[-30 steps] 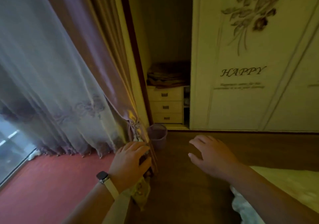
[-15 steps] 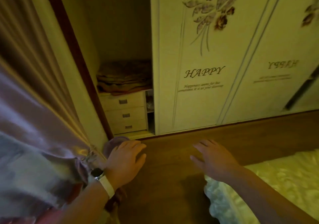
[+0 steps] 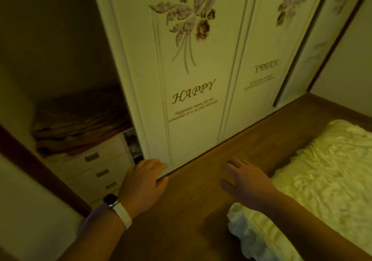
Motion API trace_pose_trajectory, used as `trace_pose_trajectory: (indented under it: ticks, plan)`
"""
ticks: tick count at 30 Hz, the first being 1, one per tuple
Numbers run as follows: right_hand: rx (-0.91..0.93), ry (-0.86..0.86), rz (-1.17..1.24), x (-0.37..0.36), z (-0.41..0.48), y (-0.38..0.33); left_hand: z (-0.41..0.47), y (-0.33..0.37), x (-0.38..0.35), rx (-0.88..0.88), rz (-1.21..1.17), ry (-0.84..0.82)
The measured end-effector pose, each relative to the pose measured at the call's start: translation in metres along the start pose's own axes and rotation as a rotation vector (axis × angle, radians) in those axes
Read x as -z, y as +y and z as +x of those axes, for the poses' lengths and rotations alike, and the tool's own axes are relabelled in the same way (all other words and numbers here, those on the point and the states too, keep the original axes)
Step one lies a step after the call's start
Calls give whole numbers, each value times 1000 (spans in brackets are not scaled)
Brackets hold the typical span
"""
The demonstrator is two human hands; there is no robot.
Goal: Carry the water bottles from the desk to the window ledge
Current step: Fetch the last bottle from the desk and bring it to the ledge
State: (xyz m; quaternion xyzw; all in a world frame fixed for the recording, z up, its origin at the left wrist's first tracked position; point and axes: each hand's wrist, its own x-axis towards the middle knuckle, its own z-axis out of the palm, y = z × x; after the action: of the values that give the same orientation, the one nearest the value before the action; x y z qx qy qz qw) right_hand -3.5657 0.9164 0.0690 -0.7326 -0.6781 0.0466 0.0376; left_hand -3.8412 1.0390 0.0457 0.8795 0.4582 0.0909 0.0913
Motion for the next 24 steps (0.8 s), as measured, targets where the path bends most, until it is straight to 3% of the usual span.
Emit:
trace_pose_trajectory:
  ticks: [10,24]
  plan:
    - [-156,20,71,-21,109,115,173,42,-31,-139,4,-28]
    - [-318,122,116,33,216,319,421,184,-31,-444,4,63]
